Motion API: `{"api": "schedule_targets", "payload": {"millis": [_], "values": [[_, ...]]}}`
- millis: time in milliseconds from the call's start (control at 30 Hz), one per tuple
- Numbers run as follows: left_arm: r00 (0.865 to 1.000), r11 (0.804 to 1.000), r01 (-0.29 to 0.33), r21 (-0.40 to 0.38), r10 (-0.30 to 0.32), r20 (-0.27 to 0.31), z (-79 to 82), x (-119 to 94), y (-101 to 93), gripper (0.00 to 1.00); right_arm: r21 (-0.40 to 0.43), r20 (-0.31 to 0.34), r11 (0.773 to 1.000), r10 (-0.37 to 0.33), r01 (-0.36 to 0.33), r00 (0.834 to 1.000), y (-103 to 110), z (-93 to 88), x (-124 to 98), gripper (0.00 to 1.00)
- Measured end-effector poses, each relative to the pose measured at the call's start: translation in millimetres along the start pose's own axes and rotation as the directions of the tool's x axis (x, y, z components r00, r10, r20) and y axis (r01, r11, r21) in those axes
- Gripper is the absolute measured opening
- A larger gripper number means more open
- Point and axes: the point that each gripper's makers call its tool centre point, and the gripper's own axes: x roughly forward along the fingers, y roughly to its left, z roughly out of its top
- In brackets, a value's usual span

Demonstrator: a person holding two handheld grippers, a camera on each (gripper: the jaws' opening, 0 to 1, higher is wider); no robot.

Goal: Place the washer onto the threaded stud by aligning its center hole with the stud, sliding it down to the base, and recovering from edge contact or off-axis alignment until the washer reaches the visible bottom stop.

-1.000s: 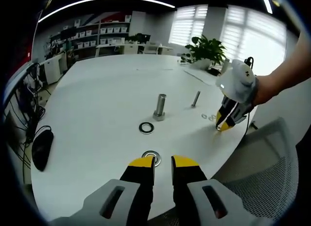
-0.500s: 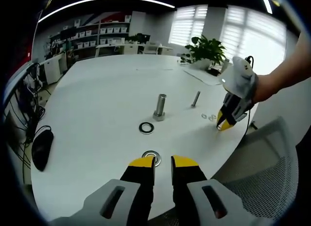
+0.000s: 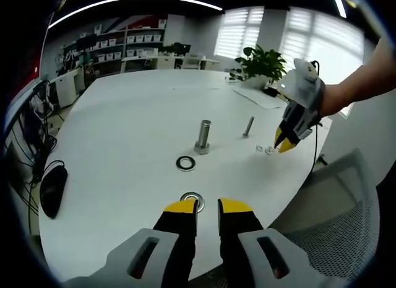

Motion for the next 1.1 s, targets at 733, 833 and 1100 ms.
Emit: {"api": "schedule_targets", "payload": {"millis": [733,833,1100], "values": [[1.000,1.000,-0.002,-0.001,0.002,-0.004,-1.2,0,0.4,0.11,-0.011,0.057,0.999,-0.037,0.038,0.998,-48,25.3,-20,0.13],[1.000,1.000,-0.002,-0.002,0.002,-0.005,-1.3,0,0.4,0.11,-0.014,0.061,0.999,-0.041,0.042,0.997,-52,27.8,-22,0.13],[1.000,1.000,-0.001,-0.003,0.001,-0.004,-1.2,0,0.2,0.11,-0.032,0.071,0.998,-0.045,0.048,0.996,-62,35.6,-24,0.13]]}}
